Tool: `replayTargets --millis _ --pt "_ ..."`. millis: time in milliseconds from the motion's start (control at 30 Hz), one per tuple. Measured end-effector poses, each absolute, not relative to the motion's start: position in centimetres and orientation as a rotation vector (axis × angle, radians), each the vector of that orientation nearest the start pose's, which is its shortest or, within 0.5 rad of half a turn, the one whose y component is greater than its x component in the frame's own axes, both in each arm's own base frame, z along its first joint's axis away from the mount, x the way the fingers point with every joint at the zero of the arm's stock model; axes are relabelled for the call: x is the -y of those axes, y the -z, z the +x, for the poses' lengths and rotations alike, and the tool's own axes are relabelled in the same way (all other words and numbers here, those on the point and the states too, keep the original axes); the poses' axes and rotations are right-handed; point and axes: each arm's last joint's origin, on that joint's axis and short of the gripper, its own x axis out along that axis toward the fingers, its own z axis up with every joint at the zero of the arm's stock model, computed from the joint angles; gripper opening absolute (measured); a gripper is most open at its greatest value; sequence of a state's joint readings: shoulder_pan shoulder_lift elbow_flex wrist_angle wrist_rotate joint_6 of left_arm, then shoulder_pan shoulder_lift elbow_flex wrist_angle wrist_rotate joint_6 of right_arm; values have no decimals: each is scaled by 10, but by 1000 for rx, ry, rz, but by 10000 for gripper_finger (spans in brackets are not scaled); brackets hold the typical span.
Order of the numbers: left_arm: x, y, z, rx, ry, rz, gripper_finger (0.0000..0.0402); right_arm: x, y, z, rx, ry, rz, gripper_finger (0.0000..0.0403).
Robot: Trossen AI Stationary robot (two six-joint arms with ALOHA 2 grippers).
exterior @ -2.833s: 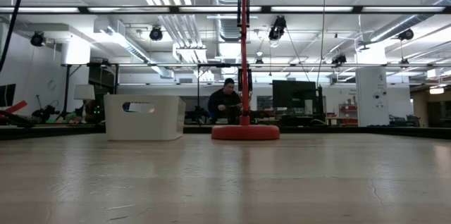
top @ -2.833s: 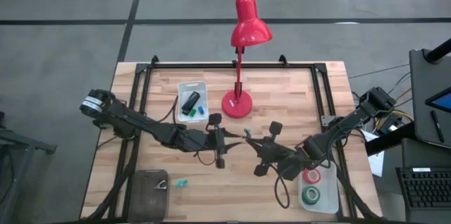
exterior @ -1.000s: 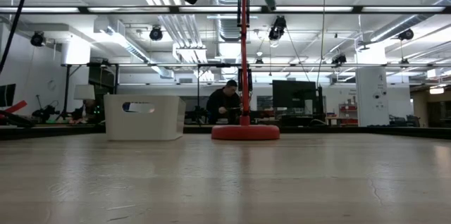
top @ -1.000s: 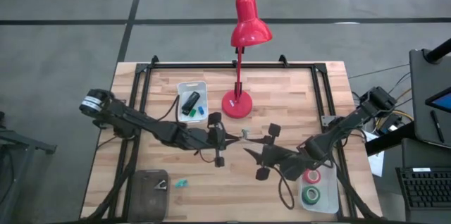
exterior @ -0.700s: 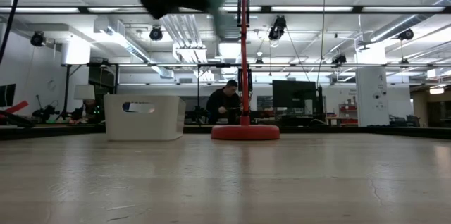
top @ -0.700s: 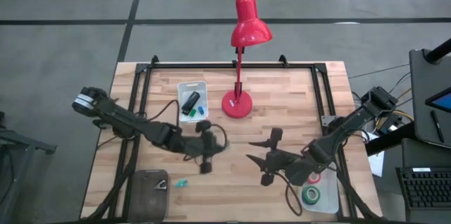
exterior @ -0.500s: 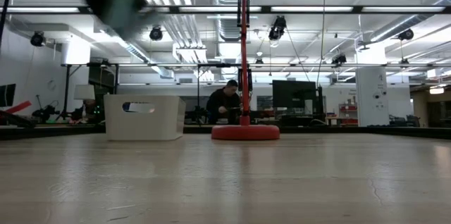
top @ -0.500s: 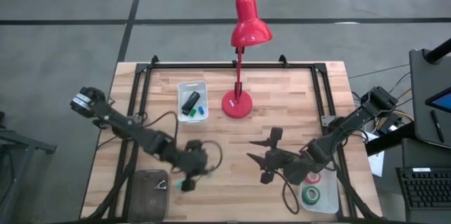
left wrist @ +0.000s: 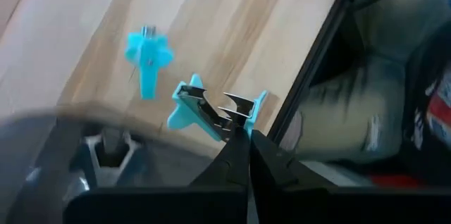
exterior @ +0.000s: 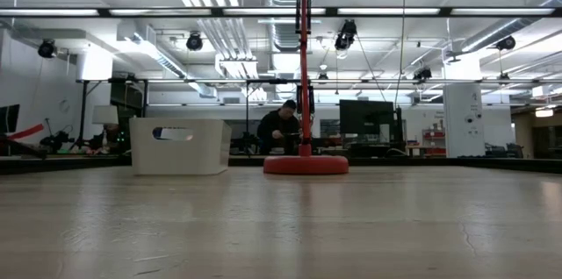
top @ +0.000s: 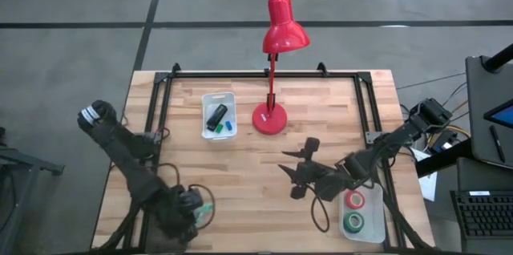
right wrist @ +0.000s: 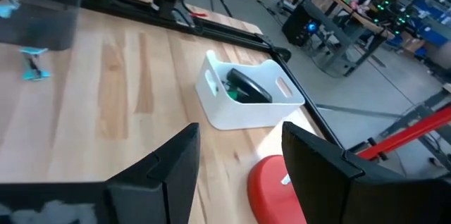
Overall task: Pick and place Stapler, Stapler remover, tape
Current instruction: Put the right blue staple remover into the black bin
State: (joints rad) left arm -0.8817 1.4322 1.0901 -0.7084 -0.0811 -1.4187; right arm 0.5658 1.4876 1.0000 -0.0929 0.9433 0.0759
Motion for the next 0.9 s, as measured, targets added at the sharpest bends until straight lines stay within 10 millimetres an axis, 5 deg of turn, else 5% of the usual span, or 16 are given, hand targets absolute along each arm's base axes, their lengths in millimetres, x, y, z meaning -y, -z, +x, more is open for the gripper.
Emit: replayTargets --millis 400,900 --pt "234 -251 138 -1210 -309 -884 2 -141 -258 281 -414 404 -324 194" --pt "228 -238 123 -1226 -518 -906 7 -133 -258 285 -421 425 -316 194"
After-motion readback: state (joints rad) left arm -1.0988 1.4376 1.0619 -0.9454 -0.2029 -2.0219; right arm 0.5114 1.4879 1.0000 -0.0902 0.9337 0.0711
